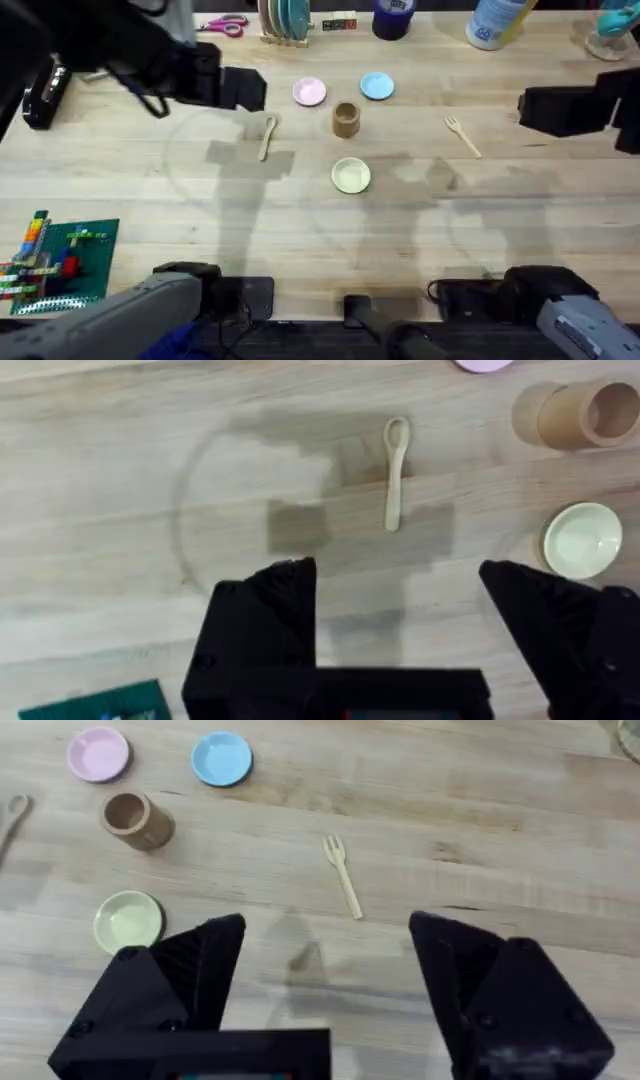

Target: Pick up a utensil and set it on the pink plate, then put the other utensil in the container.

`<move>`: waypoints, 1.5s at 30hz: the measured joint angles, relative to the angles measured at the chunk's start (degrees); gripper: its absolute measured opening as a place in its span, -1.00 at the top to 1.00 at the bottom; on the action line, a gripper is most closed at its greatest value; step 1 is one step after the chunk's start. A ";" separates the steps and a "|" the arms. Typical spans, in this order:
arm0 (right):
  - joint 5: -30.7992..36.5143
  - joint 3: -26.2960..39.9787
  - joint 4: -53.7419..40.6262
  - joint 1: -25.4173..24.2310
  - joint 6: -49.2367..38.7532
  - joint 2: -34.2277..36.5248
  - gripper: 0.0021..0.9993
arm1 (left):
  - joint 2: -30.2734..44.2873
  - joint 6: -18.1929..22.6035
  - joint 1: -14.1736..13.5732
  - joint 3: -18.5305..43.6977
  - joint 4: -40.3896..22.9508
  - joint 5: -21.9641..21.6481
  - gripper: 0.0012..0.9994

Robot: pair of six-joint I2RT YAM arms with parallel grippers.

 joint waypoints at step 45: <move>0.00 0.00 0.00 0.00 0.00 0.01 -1.00 | 24.00 -4.35 -5.15 -8.35 20.22 -0.92 -0.99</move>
